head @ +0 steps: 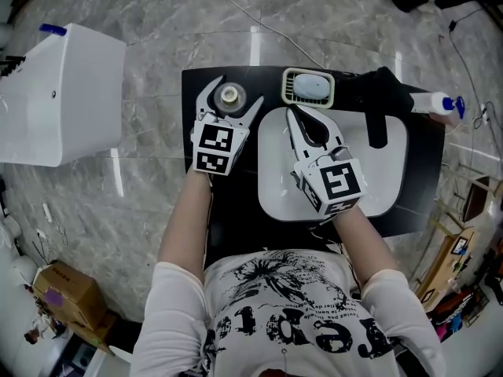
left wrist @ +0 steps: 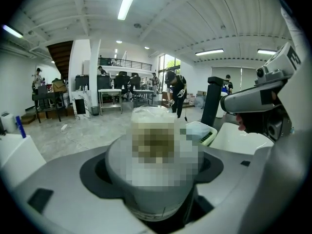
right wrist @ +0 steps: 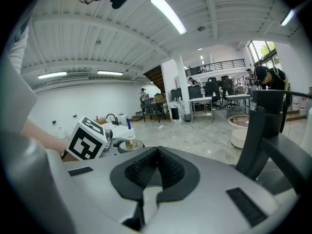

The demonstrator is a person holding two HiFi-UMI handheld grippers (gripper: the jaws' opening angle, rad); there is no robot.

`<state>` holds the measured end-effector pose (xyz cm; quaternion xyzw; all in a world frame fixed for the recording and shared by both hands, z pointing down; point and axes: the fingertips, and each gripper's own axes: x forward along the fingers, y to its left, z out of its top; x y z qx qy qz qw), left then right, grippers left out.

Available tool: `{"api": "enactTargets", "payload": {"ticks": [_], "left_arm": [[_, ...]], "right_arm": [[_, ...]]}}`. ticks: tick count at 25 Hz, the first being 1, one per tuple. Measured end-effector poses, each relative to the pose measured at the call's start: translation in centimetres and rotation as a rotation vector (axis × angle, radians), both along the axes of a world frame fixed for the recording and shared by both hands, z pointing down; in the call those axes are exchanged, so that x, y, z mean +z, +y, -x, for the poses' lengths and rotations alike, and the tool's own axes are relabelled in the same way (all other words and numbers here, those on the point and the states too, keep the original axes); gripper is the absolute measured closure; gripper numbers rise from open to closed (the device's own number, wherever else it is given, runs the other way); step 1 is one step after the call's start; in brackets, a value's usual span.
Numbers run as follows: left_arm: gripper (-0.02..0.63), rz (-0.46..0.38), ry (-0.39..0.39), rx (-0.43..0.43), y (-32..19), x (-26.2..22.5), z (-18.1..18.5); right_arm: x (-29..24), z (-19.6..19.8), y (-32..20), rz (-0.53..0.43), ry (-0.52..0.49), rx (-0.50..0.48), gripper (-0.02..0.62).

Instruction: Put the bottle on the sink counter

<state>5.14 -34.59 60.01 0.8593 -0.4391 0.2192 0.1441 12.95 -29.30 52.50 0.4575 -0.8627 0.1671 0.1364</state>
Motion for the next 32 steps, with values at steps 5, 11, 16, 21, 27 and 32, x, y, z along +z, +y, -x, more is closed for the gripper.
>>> {"api": "enactTargets", "payload": {"ticks": [5, 11, 16, 21, 27, 32], "left_arm": [[0.230, 0.002, 0.065, -0.044, 0.8, -1.8, 0.7], [0.229, -0.074, 0.089, -0.029, 2.6, -7.4, 1.3], [0.232, -0.169, 0.133, 0.026, 5.6, -14.7, 2.0], [0.385, -0.266, 0.180, 0.045, 9.6, -22.3, 3.7], [0.518, -0.363, 0.206, 0.072, 14.9, -29.2, 5.4], [0.592, -0.384, 0.224, 0.069, 18.4, -31.9, 7.6]], "right_arm": [[-1.6, 0.5, 0.8, -0.019, 0.014, -0.003, 0.581], [-5.1, 1.5, 2.4, -0.066, 0.026, -0.004, 0.581], [-9.1, 2.5, 4.8, -0.121, 0.030, -0.007, 0.581], [-14.0, 3.5, 7.7, -0.176, 0.025, -0.003, 0.580], [-19.5, 4.1, 11.2, -0.256, 0.008, 0.021, 0.580], [-22.6, 4.7, 13.9, -0.310, 0.008, 0.038, 0.581]]}}
